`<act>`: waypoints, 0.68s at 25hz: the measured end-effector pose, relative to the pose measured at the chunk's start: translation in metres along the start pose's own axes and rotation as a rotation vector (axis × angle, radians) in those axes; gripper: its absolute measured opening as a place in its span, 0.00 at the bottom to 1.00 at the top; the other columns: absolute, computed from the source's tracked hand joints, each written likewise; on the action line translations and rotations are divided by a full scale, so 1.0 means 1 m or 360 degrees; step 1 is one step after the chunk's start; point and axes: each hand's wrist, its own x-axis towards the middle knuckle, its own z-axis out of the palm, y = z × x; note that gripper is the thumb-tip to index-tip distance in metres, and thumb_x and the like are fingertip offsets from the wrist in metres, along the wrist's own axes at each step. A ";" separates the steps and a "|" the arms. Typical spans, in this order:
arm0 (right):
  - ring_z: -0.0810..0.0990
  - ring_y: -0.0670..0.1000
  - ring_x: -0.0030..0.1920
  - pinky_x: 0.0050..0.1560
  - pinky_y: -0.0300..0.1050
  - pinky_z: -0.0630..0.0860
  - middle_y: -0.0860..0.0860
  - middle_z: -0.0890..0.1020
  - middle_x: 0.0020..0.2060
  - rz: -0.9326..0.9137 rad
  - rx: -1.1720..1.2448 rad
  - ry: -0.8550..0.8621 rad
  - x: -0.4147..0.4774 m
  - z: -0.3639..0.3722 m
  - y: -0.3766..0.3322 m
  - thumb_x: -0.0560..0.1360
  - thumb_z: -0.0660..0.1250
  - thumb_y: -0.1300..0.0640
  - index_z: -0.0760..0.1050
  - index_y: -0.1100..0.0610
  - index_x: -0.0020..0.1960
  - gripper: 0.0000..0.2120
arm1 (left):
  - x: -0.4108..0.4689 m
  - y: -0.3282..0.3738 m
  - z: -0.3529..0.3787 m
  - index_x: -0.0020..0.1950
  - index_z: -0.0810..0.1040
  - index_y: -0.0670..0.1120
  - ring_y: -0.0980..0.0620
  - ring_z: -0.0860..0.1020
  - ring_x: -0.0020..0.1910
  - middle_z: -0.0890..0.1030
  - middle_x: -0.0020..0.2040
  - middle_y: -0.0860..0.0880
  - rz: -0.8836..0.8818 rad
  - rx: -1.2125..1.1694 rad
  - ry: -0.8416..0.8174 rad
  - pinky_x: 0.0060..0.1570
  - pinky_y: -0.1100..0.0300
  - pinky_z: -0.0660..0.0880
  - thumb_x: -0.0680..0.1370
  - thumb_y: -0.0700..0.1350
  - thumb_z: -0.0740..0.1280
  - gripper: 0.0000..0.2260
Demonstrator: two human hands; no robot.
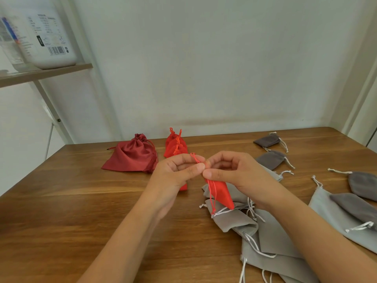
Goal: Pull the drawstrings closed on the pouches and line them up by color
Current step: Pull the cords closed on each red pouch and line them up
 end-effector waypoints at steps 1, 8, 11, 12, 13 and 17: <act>0.82 0.49 0.41 0.47 0.40 0.78 0.54 0.84 0.40 -0.0023 -0.0044 -0.0020 0.000 -0.001 0.000 0.67 0.74 0.59 0.80 0.61 0.47 0.11 | 0.000 -0.001 -0.001 0.44 0.83 0.46 0.55 0.78 0.41 0.83 0.39 0.49 -0.0042 -0.0011 0.0011 0.45 0.62 0.74 0.64 0.45 0.73 0.10; 0.79 0.45 0.35 0.38 0.39 0.76 0.48 0.81 0.34 -0.0083 -0.0517 -0.0035 -0.004 -0.004 -0.001 0.71 0.72 0.63 0.77 0.59 0.43 0.04 | -0.001 0.000 0.005 0.44 0.81 0.42 0.53 0.83 0.36 0.85 0.38 0.44 -0.0134 0.0119 0.0038 0.34 0.67 0.76 0.72 0.37 0.70 0.03; 0.80 0.44 0.32 0.35 0.39 0.75 0.50 0.80 0.31 -0.0044 -0.0534 -0.0087 -0.004 -0.004 -0.001 0.72 0.71 0.64 0.75 0.61 0.42 0.04 | -0.001 0.000 0.004 0.44 0.81 0.41 0.54 0.82 0.34 0.84 0.36 0.46 -0.0111 0.0222 0.0003 0.34 0.67 0.76 0.72 0.37 0.70 0.03; 0.80 0.44 0.32 0.35 0.37 0.75 0.49 0.79 0.31 -0.0043 -0.0473 -0.0105 -0.003 -0.004 0.000 0.72 0.70 0.65 0.75 0.63 0.42 0.04 | 0.000 0.000 0.003 0.44 0.81 0.41 0.54 0.82 0.34 0.84 0.35 0.46 -0.0107 0.0209 -0.0027 0.35 0.67 0.76 0.71 0.39 0.70 0.04; 0.80 0.43 0.32 0.35 0.36 0.74 0.49 0.79 0.31 -0.0048 -0.0412 -0.0117 -0.003 -0.004 0.000 0.73 0.70 0.65 0.75 0.64 0.43 0.05 | 0.000 0.001 0.002 0.44 0.81 0.41 0.54 0.81 0.34 0.84 0.36 0.46 -0.0105 0.0186 -0.0065 0.36 0.66 0.76 0.70 0.40 0.70 0.05; 0.80 0.44 0.32 0.34 0.35 0.74 0.50 0.79 0.32 -0.0096 -0.0323 -0.0105 -0.003 -0.006 0.000 0.73 0.71 0.65 0.74 0.66 0.44 0.06 | -0.001 0.003 0.000 0.44 0.81 0.42 0.55 0.81 0.34 0.84 0.35 0.47 -0.0063 0.0195 -0.0130 0.37 0.67 0.76 0.71 0.39 0.69 0.03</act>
